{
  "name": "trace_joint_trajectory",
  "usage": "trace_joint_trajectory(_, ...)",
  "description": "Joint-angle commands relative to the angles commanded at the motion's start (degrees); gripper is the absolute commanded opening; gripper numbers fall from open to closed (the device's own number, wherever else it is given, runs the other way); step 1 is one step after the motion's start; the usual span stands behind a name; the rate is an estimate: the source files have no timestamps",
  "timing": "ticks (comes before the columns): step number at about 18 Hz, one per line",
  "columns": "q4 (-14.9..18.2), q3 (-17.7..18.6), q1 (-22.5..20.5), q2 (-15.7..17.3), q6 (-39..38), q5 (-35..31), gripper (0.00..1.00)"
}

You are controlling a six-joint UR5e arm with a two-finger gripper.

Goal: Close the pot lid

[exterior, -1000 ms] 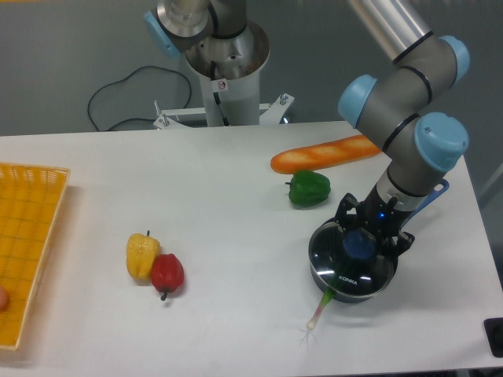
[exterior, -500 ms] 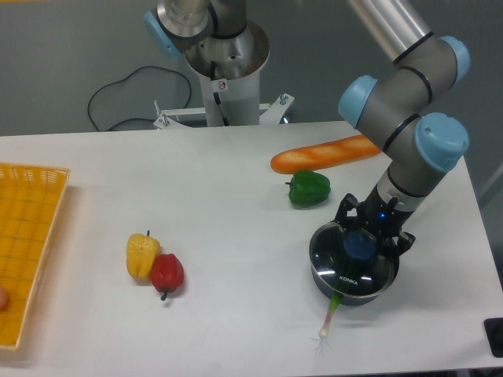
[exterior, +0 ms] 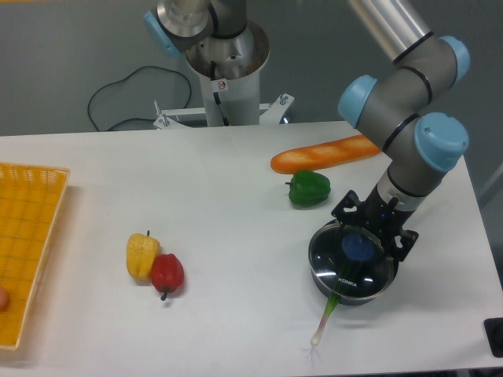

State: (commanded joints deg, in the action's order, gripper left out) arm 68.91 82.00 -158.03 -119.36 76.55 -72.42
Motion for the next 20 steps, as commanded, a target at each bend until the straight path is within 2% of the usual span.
trace_joint_trajectory(6, 0.0, 0.2, 0.1, 2.6, 0.6, -0.6, 1.00)
trace_joint_trajectory(9, 0.5, 1.1, 0.0, 5.6, 0.8, -5.6, 1.00)
trace_joint_trajectory(15, 1.8, 2.4, 0.1, 8.4, 1.7, -13.0, 1.00)
trace_joint_trajectory(18, 5.7, 2.8, -1.0, 10.4, 10.5, -16.4, 1.00)
trace_joint_trajectory(20, 7.1, 3.5, -2.0, 11.4, 15.7, -19.3, 1.00)
